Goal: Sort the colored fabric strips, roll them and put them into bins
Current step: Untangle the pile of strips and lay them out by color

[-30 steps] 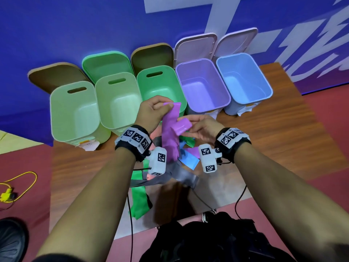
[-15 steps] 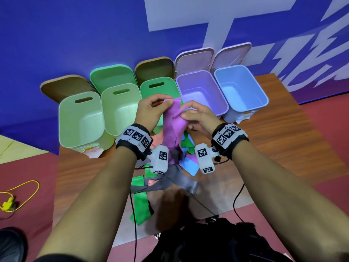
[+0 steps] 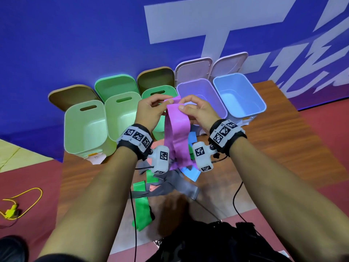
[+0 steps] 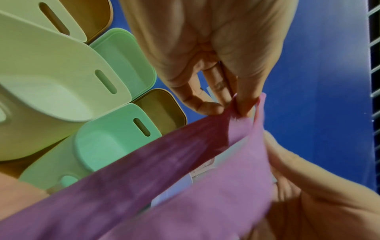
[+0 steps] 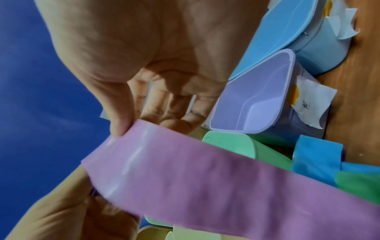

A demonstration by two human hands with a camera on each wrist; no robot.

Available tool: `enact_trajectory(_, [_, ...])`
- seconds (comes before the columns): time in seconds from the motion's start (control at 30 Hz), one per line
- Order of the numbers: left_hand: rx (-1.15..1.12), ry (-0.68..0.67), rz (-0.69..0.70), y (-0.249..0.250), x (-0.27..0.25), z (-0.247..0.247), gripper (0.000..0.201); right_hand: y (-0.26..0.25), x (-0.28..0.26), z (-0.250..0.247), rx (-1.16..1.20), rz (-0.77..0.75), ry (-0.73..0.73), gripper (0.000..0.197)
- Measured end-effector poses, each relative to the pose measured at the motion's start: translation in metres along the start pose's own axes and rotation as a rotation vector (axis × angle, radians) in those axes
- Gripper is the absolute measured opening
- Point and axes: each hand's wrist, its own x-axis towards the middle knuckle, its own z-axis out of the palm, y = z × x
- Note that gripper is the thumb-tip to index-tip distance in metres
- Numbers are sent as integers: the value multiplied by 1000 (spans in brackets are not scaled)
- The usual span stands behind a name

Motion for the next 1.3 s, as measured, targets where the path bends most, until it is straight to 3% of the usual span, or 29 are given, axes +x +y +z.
enact_trajectory(0.57, [-41, -49, 10, 20, -6, 4, 19, -16, 4, -3, -91, -140, 85, 15])
enact_trajectory(1.3, [-40, -83, -7, 22, -10, 1, 19, -17, 5, -3, -124, -161, 79, 33])
